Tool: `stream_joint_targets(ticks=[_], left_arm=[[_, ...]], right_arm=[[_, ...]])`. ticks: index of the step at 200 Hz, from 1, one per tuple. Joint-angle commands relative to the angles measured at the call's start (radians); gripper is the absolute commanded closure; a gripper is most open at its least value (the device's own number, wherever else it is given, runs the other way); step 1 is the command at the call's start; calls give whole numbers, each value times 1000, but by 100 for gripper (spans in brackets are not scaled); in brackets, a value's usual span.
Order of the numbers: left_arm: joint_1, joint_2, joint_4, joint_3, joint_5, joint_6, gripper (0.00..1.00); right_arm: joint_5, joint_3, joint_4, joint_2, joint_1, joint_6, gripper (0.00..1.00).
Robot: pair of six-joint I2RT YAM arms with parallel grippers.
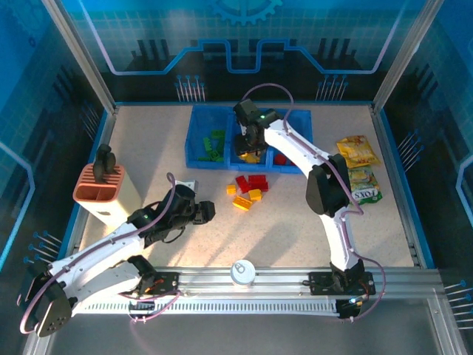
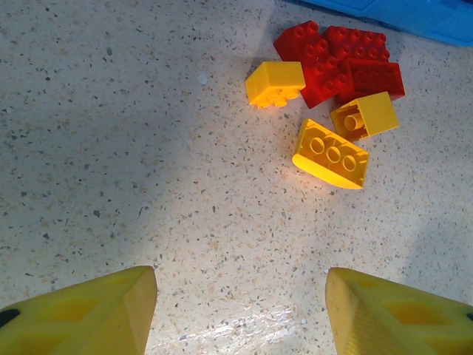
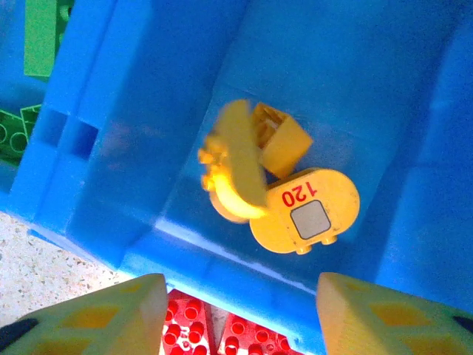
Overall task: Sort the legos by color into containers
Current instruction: Place the lego in the container, then pick up the lego from the center of the table.
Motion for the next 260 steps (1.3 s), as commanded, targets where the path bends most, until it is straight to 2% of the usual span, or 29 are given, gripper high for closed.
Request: stream_joint_targets(ticks=[1,28,46,104,158,200,260], left_arm=[[-7,16,1,12,16,-8,37],[-7,64,12,50,25,7,36],[-7,125,13,91,37,25,32],[-5,396,29,264,57,47,30],[16,655,-21,459,46,28,30],[26,805,-84,580,-4,37,32],[28,928,-144,682,-49,51,36]], right_arm=[[-2,38,-56,-13,-7,6,41],[-10,-44,-16,-107,6,12,41],[-7,-136,21,-192,17,19,41],[-4,-536,174,-528,22,75,40],[4,-829,256,-751,3,120,40],[-11,-1000,300,-863,-25,152,40],[-35,-1154,350,-936,-45,188,40]])
